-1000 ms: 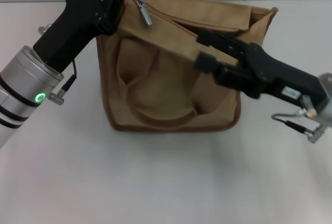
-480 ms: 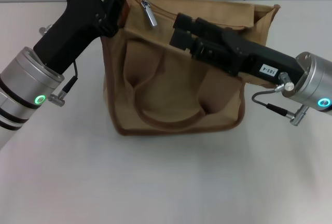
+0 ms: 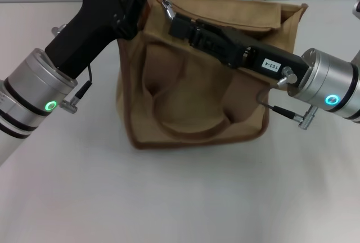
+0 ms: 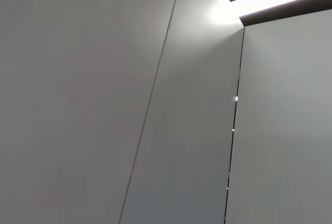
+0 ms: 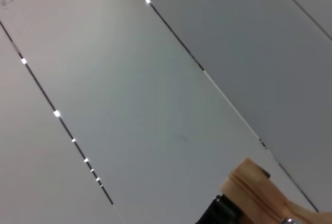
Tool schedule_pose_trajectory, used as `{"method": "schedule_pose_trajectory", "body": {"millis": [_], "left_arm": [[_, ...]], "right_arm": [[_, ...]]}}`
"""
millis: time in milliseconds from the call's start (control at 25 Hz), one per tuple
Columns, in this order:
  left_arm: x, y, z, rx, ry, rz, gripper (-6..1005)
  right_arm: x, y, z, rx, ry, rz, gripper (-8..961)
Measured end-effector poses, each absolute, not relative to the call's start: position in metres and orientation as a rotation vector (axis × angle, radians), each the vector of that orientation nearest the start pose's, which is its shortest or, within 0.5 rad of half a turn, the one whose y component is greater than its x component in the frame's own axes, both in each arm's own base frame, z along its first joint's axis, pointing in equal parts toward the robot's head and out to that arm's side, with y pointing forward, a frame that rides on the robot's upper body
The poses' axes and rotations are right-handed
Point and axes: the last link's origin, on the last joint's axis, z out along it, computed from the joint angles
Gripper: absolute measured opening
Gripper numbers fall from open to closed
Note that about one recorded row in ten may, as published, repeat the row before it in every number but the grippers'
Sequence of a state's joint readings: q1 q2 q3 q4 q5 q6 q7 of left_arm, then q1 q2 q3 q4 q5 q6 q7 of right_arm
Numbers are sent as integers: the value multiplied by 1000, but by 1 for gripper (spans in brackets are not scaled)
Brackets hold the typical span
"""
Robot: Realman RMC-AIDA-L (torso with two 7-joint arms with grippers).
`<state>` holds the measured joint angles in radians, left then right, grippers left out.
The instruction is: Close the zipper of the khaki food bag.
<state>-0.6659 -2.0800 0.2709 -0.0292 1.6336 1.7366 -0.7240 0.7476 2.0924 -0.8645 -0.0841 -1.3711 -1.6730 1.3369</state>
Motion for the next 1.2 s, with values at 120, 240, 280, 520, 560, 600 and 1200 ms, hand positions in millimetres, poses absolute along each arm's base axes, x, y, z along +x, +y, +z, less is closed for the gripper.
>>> {"method": "schedule_pose_trajectory", "body": {"millis": [120,240,280,520,560,600,1200], "left_arm": [[-201,327,-21,-2067,-360,-1574,69],[-200,326,-22,-2068,-362,-1578,72],[-200,326,-22,-2068,-364,-1578,73],[-199,327,-22,-2071,-362,-1577,80],[-199,327,-22,-2071,-362,-1577,81],[-198,328,-22,-2072,-362,-1579,82],[-194,327,-25,-2080,-368,-1600,99]], "right_arm": [[175,331,-50,-2516,974,1614,387],[176,332,-50,-2504,994,1606,389],[177,333,-51,-2501,1003,1601,390],[175,336,-56,-2495,1044,1577,391],[175,336,-56,-2495,1044,1577,391],[173,337,-57,-2503,1039,1577,391],[165,344,-63,-2525,1046,1530,350]]}}
